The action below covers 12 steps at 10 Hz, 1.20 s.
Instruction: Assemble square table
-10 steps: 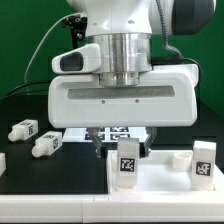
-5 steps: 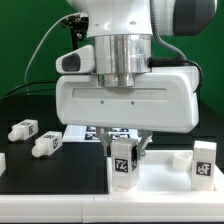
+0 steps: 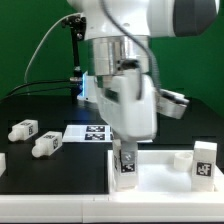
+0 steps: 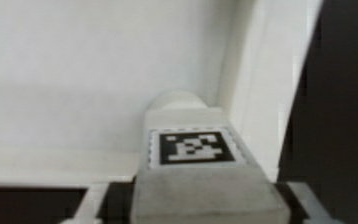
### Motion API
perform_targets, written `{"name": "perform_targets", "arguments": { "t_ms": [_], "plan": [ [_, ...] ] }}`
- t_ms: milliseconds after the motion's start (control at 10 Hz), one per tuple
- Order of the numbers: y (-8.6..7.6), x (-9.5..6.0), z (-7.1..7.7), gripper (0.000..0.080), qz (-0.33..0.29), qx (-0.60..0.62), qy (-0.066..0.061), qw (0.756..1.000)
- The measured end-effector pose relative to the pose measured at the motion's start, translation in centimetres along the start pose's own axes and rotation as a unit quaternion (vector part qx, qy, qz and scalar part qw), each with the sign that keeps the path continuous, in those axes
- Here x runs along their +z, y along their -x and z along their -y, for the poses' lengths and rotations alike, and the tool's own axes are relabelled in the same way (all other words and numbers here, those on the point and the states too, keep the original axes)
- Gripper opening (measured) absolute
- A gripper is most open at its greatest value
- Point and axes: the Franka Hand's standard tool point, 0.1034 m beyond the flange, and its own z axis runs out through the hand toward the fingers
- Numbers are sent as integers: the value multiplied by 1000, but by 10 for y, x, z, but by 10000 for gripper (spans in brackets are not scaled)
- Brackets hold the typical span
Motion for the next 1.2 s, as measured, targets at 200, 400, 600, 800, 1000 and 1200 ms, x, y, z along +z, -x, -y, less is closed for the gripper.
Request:
{"name": "perform_targets", "arguments": {
  "t_ms": [200, 400, 600, 800, 1000, 1200],
  "plan": [
    [0, 1, 0, 285, 0, 35, 1, 999],
    [0, -2, -1, 585, 8, -72, 11, 997],
    [5, -6, -1, 635, 12, -257, 20, 966],
    [12, -4, -5, 645, 23, -379, 40, 924],
    [11, -4, -5, 649, 25, -441, 38, 896],
    [2, -3, 1, 649, 22, -614, 41, 788]
  ]
}}
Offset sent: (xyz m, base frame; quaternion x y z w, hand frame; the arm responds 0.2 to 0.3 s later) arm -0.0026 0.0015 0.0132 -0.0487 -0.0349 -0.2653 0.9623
